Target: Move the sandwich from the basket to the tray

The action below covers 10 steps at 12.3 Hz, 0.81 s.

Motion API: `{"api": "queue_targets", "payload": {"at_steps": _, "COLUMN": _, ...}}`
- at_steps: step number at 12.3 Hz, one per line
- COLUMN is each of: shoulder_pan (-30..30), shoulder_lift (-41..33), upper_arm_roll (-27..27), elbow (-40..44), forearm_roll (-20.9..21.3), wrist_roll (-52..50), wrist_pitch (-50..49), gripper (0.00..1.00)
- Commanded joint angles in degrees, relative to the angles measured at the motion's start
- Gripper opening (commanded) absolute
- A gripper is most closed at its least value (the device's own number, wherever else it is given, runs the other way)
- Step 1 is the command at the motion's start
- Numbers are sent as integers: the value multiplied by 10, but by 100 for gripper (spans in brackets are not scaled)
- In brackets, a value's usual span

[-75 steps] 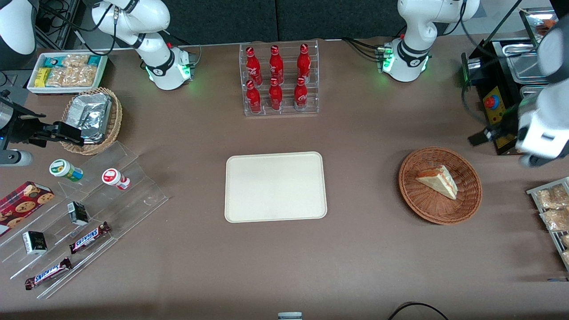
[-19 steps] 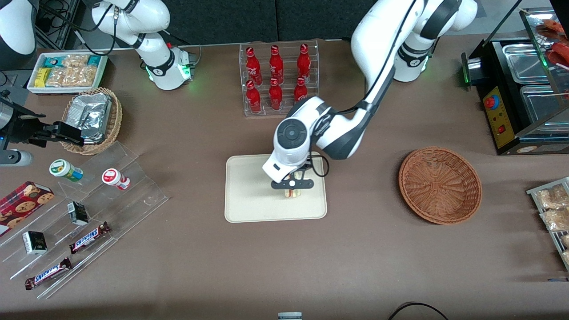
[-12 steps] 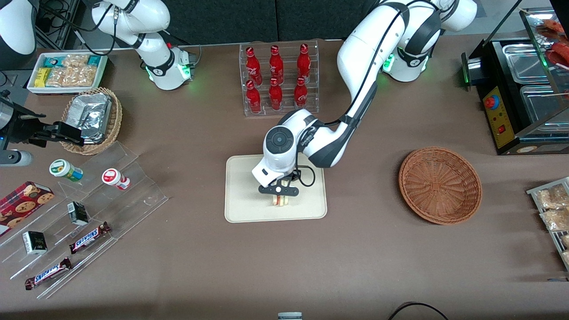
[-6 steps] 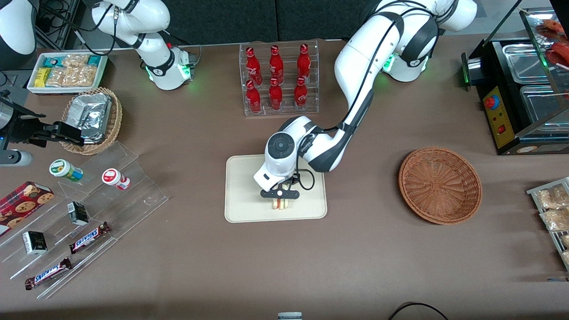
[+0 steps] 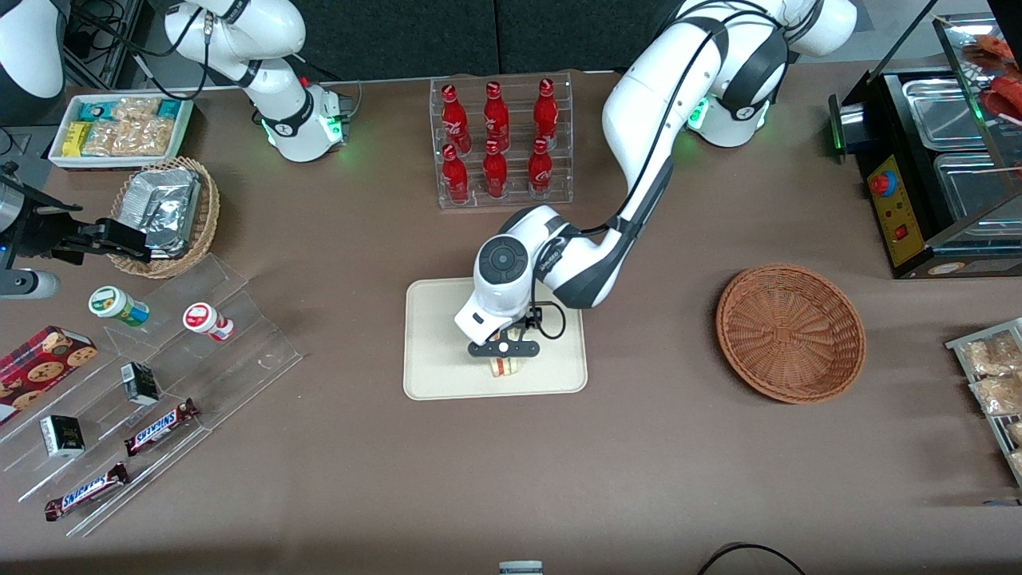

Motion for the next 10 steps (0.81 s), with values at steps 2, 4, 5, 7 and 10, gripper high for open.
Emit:
{"api": "queue_targets", "payload": {"at_steps": 2, "shoulder_pan": 37, "shoulder_lift": -76, "upper_arm_roll": 3, "elbow": -4, "forearm_roll": -2, "wrist_roll": -5, "wrist_pitch": -102, "gripper": 100}}
{"api": "queue_targets", "payload": {"at_steps": 4, "shoulder_pan": 67, "shoulder_lift": -123, "upper_arm_roll": 1, "elbow": -21, "forearm_roll": -7, "wrist_roll": 13, "wrist_pitch": -167, "gripper": 100}}
{"api": "queue_targets", "payload": {"at_steps": 5, "shoulder_pan": 86, "shoulder_lift": -160, "upper_arm_roll": 1, "elbow": -59, "forearm_roll": -14, "wrist_roll": 41, "wrist_pitch": -168, "gripper": 100}}
{"api": "queue_targets", "payload": {"at_steps": 7, "shoulder_pan": 128, "shoulder_lift": -222, "upper_arm_roll": 1, "elbow": -125, "forearm_roll": -26, "wrist_roll": 96, "wrist_pitch": -168, "gripper": 100}}
{"api": "queue_targets", "payload": {"at_steps": 10, "shoulder_pan": 198, "shoulder_lift": -313, "upper_arm_roll": 1, "elbow": -231, "forearm_roll": -27, "wrist_roll": 196, "wrist_pitch": -155, "gripper": 100}}
